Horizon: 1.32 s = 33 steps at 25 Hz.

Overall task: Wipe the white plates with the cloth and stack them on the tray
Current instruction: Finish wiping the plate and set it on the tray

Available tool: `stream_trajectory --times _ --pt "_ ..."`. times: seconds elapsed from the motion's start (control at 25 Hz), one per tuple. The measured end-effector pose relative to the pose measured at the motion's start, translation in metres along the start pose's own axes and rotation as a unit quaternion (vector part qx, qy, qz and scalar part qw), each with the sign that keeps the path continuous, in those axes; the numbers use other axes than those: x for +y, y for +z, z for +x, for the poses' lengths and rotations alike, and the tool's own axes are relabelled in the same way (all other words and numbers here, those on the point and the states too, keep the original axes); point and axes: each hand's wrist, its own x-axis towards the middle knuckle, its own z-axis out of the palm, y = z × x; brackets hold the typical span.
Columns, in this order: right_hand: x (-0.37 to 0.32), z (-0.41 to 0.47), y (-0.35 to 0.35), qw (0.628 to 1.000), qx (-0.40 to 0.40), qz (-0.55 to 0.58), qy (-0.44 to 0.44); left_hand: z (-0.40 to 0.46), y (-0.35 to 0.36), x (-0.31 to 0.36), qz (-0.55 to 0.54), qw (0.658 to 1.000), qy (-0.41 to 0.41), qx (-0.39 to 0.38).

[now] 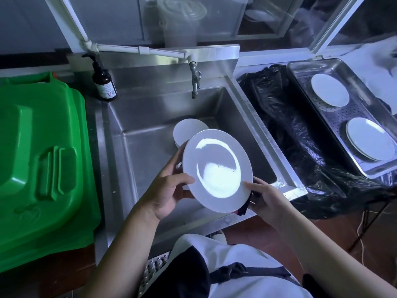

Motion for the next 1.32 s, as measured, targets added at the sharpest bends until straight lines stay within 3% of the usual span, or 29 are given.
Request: stream_trajectory --times 0.16,0.24,0.28,0.36,0.44,0.48,0.52,0.56,0.6,0.76,0.88,0.96,1.04,1.12,1.16,1.24,1.32 --pt "-0.012 -0.009 0.001 0.991 0.084 -0.093 -0.057 -0.008 0.003 -0.007 -0.010 0.999 0.026 0.020" --pt "-0.024 -0.009 0.000 0.962 0.157 -0.135 -0.176 -0.013 0.002 -0.010 -0.009 0.999 0.033 0.024" --pt "-0.032 -0.012 0.002 0.928 0.173 -0.179 -0.277 -0.015 0.001 -0.010 -0.003 0.999 0.035 0.025" --pt "-0.048 -0.024 0.016 0.807 0.129 -0.312 -0.485 -0.019 0.001 -0.008 0.007 0.999 0.032 0.026" --pt "-0.058 -0.029 0.038 0.633 0.043 -0.441 -0.635 -0.023 0.004 -0.006 0.012 0.999 0.029 0.012" --pt "-0.059 -0.026 0.049 0.546 -0.001 -0.502 -0.671 -0.025 0.006 -0.005 0.014 0.999 0.033 0.002" --pt "-0.058 -0.020 0.054 0.483 -0.025 -0.551 -0.680 -0.027 0.008 -0.003 0.013 0.999 0.040 -0.009" --pt "-0.057 -0.013 0.057 0.453 -0.021 -0.580 -0.677 -0.030 0.009 -0.002 0.008 0.999 0.049 -0.014" --pt "-0.056 -0.007 0.056 0.452 -0.002 -0.590 -0.669 -0.032 0.008 0.000 0.001 0.998 0.061 -0.013" --pt "-0.034 -0.010 0.040 0.513 0.052 -0.589 -0.622 -0.040 -0.008 -0.001 -0.035 0.993 0.112 0.019" --pt "0.005 -0.039 0.044 0.554 -0.076 -0.605 -0.566 -0.042 -0.019 -0.006 -0.047 0.991 0.118 0.050" --pt "0.014 -0.059 0.057 0.649 -0.197 -0.575 -0.457 -0.043 -0.023 -0.011 -0.041 0.992 0.103 0.059" --pt "0.004 -0.072 0.067 0.796 -0.248 -0.472 -0.289 -0.045 -0.024 -0.015 -0.042 0.994 0.082 0.058" --pt "-0.014 -0.072 0.065 0.899 -0.163 -0.343 -0.220 -0.046 -0.023 -0.017 -0.047 0.995 0.072 0.053" --pt "-0.024 -0.070 0.063 0.922 -0.084 -0.300 -0.231 -0.046 -0.023 -0.017 -0.048 0.995 0.070 0.052" --pt "-0.042 -0.060 0.060 0.897 0.079 -0.305 -0.310 -0.046 -0.020 -0.017 -0.043 0.996 0.071 0.038" --pt "-0.047 -0.045 0.065 0.821 0.162 -0.389 -0.387 -0.047 -0.011 -0.015 -0.030 0.997 0.076 0.008"
